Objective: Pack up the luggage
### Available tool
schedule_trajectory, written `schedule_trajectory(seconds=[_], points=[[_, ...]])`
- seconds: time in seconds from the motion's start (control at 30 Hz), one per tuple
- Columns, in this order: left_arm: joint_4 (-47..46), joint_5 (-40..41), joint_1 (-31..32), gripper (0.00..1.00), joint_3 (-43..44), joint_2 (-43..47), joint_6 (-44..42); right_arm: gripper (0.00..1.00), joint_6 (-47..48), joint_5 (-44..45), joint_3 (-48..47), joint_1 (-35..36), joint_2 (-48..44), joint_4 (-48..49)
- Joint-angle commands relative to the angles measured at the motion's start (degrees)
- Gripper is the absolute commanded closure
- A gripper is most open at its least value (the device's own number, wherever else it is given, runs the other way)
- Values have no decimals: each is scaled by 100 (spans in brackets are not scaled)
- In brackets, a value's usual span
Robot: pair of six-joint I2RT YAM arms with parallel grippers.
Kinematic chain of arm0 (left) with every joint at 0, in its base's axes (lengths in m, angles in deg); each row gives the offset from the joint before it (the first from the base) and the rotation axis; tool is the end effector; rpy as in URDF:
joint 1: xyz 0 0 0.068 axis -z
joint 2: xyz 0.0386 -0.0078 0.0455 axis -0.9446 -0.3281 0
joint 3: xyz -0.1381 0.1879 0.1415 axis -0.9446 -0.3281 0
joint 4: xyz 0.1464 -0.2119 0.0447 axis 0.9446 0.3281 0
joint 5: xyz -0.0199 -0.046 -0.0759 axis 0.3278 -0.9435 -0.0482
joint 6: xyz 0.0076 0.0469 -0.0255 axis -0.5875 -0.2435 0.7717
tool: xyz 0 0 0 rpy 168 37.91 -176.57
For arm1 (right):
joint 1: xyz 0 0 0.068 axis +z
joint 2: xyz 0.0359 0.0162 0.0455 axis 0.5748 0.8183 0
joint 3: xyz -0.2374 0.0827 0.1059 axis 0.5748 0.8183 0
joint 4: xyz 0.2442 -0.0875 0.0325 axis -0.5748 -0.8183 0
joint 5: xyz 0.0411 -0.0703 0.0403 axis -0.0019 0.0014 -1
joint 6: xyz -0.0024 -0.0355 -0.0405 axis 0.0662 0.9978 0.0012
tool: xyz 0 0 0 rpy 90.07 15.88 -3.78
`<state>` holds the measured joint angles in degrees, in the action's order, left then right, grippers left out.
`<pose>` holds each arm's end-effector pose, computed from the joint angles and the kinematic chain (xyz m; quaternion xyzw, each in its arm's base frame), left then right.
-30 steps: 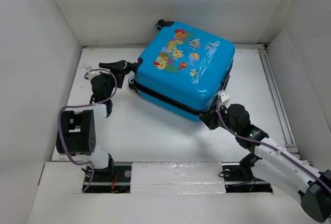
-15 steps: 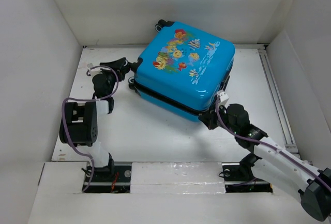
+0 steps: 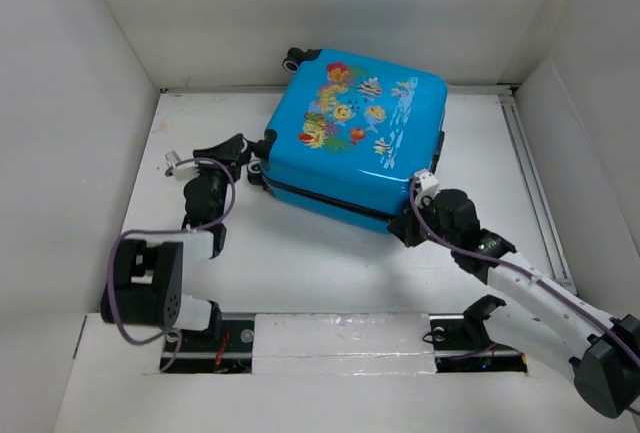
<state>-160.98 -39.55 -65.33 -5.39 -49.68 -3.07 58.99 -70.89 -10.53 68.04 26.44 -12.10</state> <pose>0.2680 -0.0260 0.2220 -0.3593 0.5071 -0.5138 0.5914 0.1604 0.1130 0.2274 -0.1851 0.8344 0.2918 0.4294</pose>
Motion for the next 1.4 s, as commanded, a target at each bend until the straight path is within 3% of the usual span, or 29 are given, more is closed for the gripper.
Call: schedule_trajectory(seconds=[0.0, 0.17, 0.23, 0.37, 0.43, 0.47, 0.5, 0.57, 0.77, 0.87, 1.1, 1.2, 1.23, 1.3, 1.37], points=[[-84, -558, 633, 100, -730, 1104, -1181, 100, 355, -213, -1126, -376, 63, 1248], [1239, -321, 1108, 100, -1355, 2609, -1576, 100, 356, -662, -1690, -1071, 519, 1248], [1760, -32, 1581, 100, -1408, 3310, -1727, 100, 190, -662, -1586, -958, 634, 1379], [2465, 382, 2285, 100, -1408, 3815, -2008, 100, -382, -593, -418, 163, 634, 2608], [2466, 462, 2610, 100, -1347, 3729, -2061, 100, -627, -208, 145, 980, 852, 3004], [2466, 532, 2717, 100, -1347, 3641, -2061, 100, -629, -205, 147, 985, 949, 3006], [2466, 620, 2848, 100, -1286, 3553, -2113, 100, -629, 160, 147, 1542, 1046, 2945], [2466, 778, 3094, 100, -1207, 3377, -2166, 100, -629, 654, 94, 1924, 1258, 2752], [2141, 1393, 4500, 100, -557, 2639, -2456, 100, -287, 841, -503, 1987, 1486, 2804], [2141, 1552, 5195, 100, -171, 2358, -2570, 100, -198, 534, -801, 1935, 1723, 3023], [2114, 1210, 5723, 100, 104, 1962, -2369, 100, -488, 277, -576, 2198, 2383, 4042], [2762, 1788, 5671, 98, 375, 2075, -2501, 100, -681, 505, -163, 2198, 2173, 4236], [3182, 1946, 5592, 61, 428, 2137, -2779, 100, -682, 602, -91, 2198, 1902, 4184], [3528, 2742, 5382, 28, 490, 2356, -2782, 100, -682, 996, -38, 2198, 1629, 3720], [3723, 2976, 5127, 0, 543, 2515, -2886, 100, -682, 1183, 15, 2198, 1304, 3342]])
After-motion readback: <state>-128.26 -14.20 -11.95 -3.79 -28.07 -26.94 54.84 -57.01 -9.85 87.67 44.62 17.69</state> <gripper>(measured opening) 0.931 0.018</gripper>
